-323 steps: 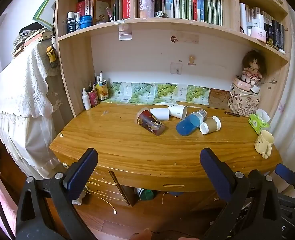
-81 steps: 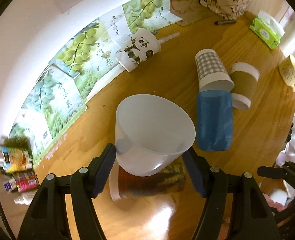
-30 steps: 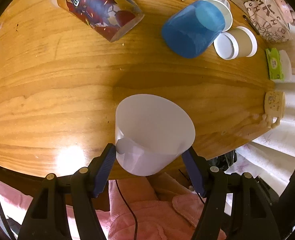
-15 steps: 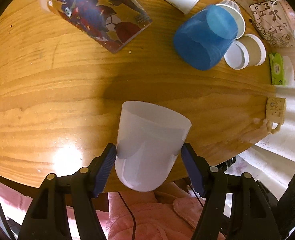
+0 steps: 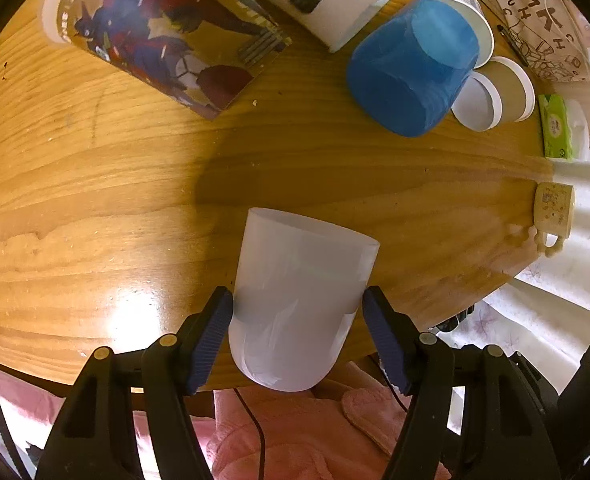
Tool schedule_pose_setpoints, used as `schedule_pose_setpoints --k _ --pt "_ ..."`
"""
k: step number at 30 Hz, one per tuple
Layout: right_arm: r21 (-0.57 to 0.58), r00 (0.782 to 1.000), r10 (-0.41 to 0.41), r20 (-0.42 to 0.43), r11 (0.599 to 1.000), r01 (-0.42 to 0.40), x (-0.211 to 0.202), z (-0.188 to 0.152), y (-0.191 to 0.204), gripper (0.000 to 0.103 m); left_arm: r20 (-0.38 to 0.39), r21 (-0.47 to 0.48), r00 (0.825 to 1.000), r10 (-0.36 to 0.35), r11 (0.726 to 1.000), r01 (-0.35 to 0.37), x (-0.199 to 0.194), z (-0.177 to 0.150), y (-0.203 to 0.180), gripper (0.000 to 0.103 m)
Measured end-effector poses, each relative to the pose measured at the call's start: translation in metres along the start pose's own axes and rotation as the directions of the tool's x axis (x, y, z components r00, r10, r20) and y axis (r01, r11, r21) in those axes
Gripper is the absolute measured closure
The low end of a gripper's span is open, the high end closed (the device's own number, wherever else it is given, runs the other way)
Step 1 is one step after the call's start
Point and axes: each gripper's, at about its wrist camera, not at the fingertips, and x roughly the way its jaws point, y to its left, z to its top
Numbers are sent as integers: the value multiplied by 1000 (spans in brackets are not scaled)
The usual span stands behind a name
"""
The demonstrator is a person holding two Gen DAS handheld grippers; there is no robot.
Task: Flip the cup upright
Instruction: 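Rotate the held cup upright and set it on the desk, open right gripper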
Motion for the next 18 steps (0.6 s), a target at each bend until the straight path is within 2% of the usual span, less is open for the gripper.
schedule_pose_setpoints --k 8,12,18 --pt "8 1000 10 8 1000 -10 -5 -1 -5 21 7 18 1000 11 1000 -11 -2 -1 -5 31" --pt "11 1000 15 14 1000 -16 -8 -2 -7 21 11 31 1000 11 999 -12 -4 -3 -8 24" --pt "14 999 26 41 1000 -27 -16 -4 -10 21 42 23 999 17 1000 -18 -12 -7 -10 20"
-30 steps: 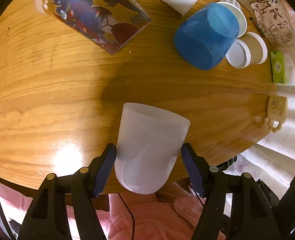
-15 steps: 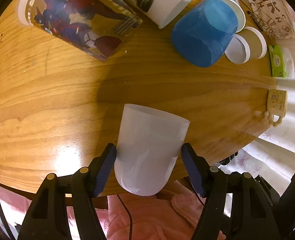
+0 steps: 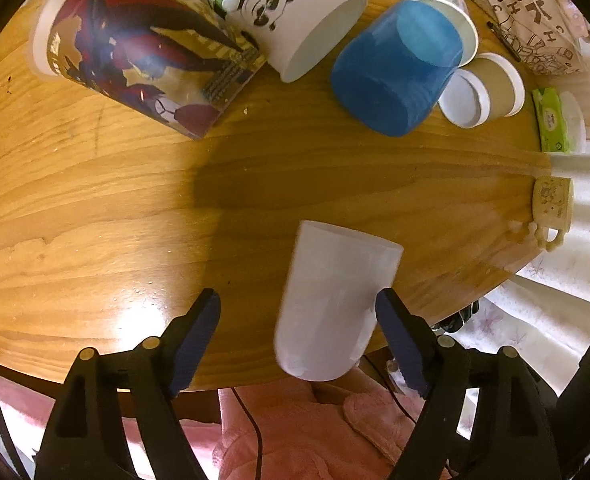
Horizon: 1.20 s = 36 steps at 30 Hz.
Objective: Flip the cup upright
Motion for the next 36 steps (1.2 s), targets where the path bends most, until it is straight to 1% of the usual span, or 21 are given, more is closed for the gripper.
schedule_pose_setpoints --k 5,8,10,13,14,15,17,19,20,22,23,24,25,26,27,28,30,33,35,36 --pt "-8 1000 12 11 1000 -12 -3 -3 -5 21 68 -2 998 0 1000 0 -12 -11 -4 20" --pt "-19 1000 21 12 1000 -20 -4 -7 -6 21 140 -1 990 -5 1000 5 -21 -22 -7 20" --pt "-31 1000 28 14 999 -27 -5 -9 -7 21 200 -1 980 -13 1000 13 -27 -31 -9 20" --pt "-48 999 39 28 998 -37 -8 -13 -8 21 302 -5 953 -30 999 33 -39 -48 -9 20" --pt "-52 999 43 32 998 -41 -10 -14 -9 21 336 -5 941 -43 999 48 -42 -53 -9 20" --pt "-55 998 47 34 997 -45 -11 -16 -10 21 376 -3 924 -62 998 68 -47 -62 -8 20" --pt "-59 997 60 42 997 -57 -12 -19 -12 21 427 -1 902 -72 997 80 -53 -73 -9 20" --pt "-60 995 79 56 995 -75 -15 -23 -14 21 493 8 867 -69 997 75 -60 -88 -11 20" --pt "-61 994 88 64 995 -85 -16 -24 -15 21 518 10 853 -66 997 71 -63 -94 -11 20" --pt "-62 990 110 91 993 -104 -19 -27 -17 21 578 3 814 -57 998 67 -66 -106 -16 20" --pt "-61 986 123 108 991 -117 -21 -28 -18 21 602 -3 796 -55 997 71 -68 -112 -11 20" --pt "-57 983 137 125 990 -131 -22 -29 -19 21 633 -16 773 -49 997 77 -71 -121 -9 20" --pt "-52 979 151 140 988 -145 -24 -31 -20 21 649 -26 759 -44 996 80 -72 -124 -11 20" --pt "-46 974 164 154 986 -159 -26 -31 -22 21 671 -37 741 -37 996 84 -73 -128 -10 20" --pt "-41 971 173 164 985 -168 -25 -31 -22 21 701 -53 713 -23 995 84 -76 -137 -8 20" --pt "-36 967 183 176 983 -179 -26 -31 -22 21 719 -64 695 -11 995 82 -76 -140 -9 20" --pt "-24 960 201 196 979 -200 -26 -32 -24 21 764 -96 645 28 993 71 -80 -154 -6 20" --pt "-9 949 228 218 973 -232 -26 -34 -24 21 809 -122 584 69 991 52 -84 -173 -2 20" --pt "-5 940 246 238 968 -252 -26 -34 -23 21 824 -133 559 92 991 34 -85 -181 -3 20" --pt "-6 935 251 250 966 -258 -27 -34 -23 21 835 -142 539 110 990 18 -86 -186 -3 20"
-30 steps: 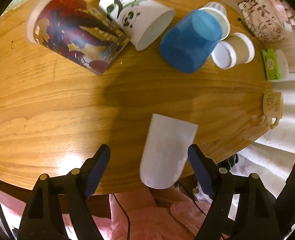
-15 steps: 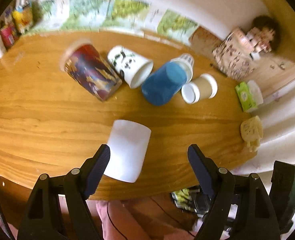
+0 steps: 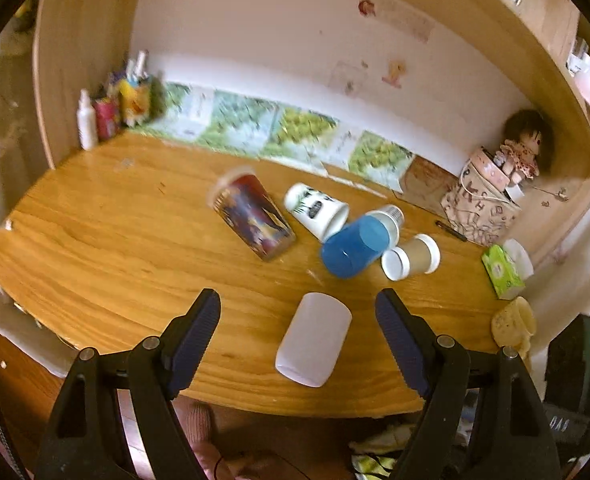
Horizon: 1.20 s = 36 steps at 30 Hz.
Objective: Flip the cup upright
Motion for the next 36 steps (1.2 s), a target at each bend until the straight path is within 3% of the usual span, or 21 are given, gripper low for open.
schedule_pose_setpoints --k 6,16,36 --pt "-47 997 6 83 999 -2 -1 0 16 21 82 42 993 82 995 -86 -21 -10 3 20" --pt "-78 992 -28 120 996 38 21 2 39 21 55 87 994 91 992 -95 -37 -16 14 20" --pt "68 979 -186 82 981 180 95 10 59 21 -3 270 999 -54 961 53 -20 24 49 20"
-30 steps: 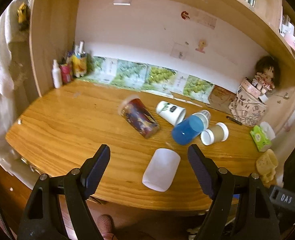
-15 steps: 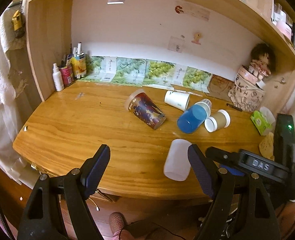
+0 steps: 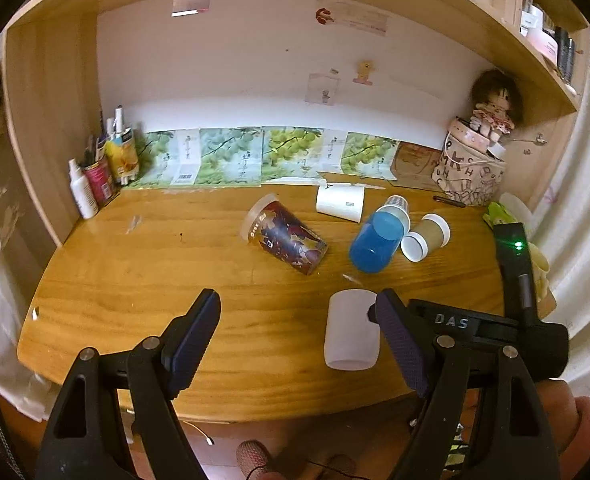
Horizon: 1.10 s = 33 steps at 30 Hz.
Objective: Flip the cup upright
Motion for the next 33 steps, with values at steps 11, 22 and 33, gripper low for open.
schedule_pose_setpoints --k 11,22,33 --pt "103 993 -115 -7 988 115 37 7 6 21 -29 50 997 -76 996 77 29 23 32 20" --pt "148 974 -226 -16 963 226 60 13 6 21 -63 110 989 -137 984 144 55 38 47 20" --pt "105 940 -340 -12 935 340 78 19 14 26 -120 100 980 -158 980 171 74 45 66 20"
